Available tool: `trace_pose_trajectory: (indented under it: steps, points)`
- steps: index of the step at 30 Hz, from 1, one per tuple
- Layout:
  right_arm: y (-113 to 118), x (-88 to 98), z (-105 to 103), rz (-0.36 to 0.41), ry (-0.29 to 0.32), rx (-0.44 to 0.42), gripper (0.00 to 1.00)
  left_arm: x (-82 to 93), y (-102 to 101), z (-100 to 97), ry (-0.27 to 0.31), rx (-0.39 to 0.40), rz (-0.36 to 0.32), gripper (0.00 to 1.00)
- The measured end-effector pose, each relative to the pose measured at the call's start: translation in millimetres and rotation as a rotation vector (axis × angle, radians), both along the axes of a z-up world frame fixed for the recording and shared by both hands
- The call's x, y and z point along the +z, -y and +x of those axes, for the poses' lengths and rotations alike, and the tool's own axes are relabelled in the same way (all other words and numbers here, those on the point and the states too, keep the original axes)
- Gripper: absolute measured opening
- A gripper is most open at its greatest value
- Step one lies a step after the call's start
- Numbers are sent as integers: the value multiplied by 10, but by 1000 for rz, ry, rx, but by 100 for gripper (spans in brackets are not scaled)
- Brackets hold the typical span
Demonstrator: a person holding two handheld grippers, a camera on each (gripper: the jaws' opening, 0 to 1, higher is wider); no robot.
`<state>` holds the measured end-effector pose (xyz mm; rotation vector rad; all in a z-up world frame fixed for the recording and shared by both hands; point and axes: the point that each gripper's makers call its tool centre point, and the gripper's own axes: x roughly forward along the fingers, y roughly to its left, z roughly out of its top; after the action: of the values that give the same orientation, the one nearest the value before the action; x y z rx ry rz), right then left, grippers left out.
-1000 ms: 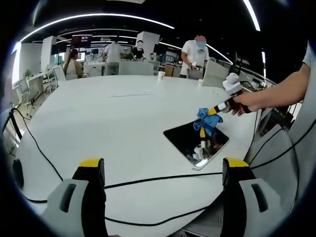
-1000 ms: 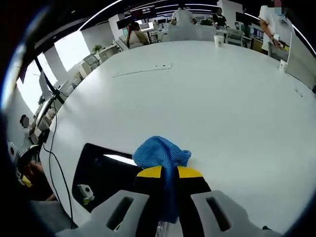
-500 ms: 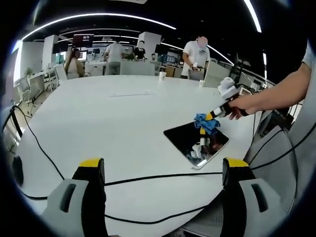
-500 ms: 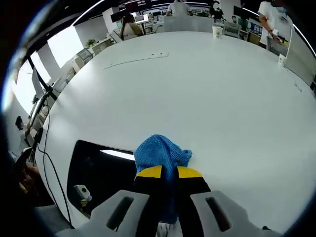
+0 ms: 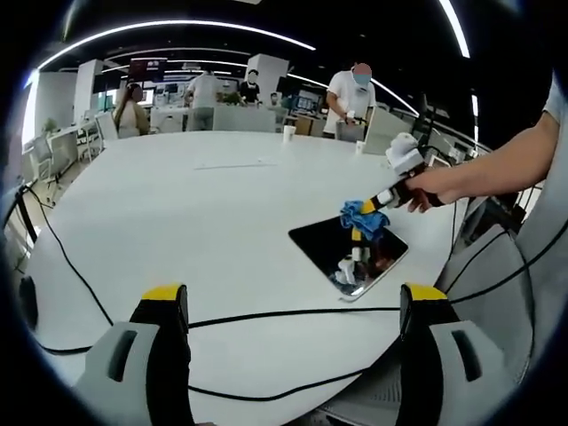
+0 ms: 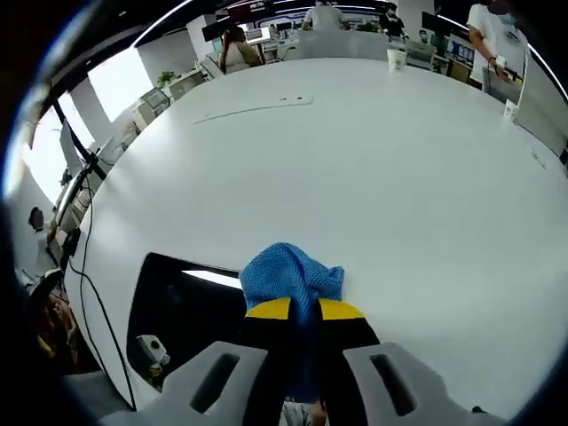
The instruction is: Wipe the mirror surface with the cleaning cloth until all visible marks leave the cleaned area.
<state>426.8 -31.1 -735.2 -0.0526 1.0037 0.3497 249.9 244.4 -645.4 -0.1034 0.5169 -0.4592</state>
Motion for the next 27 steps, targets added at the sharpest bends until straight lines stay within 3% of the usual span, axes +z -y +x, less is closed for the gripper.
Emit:
trace_pose_trajectory:
  steps: [4, 27]
  points:
    - [-120, 4, -18, 41, -25, -22, 6, -8, 6, 5, -1, -4, 0, 98]
    - [-681, -13, -69, 8, -32, 45, 5, -42, 64, -31, -14, -18, -8, 98]
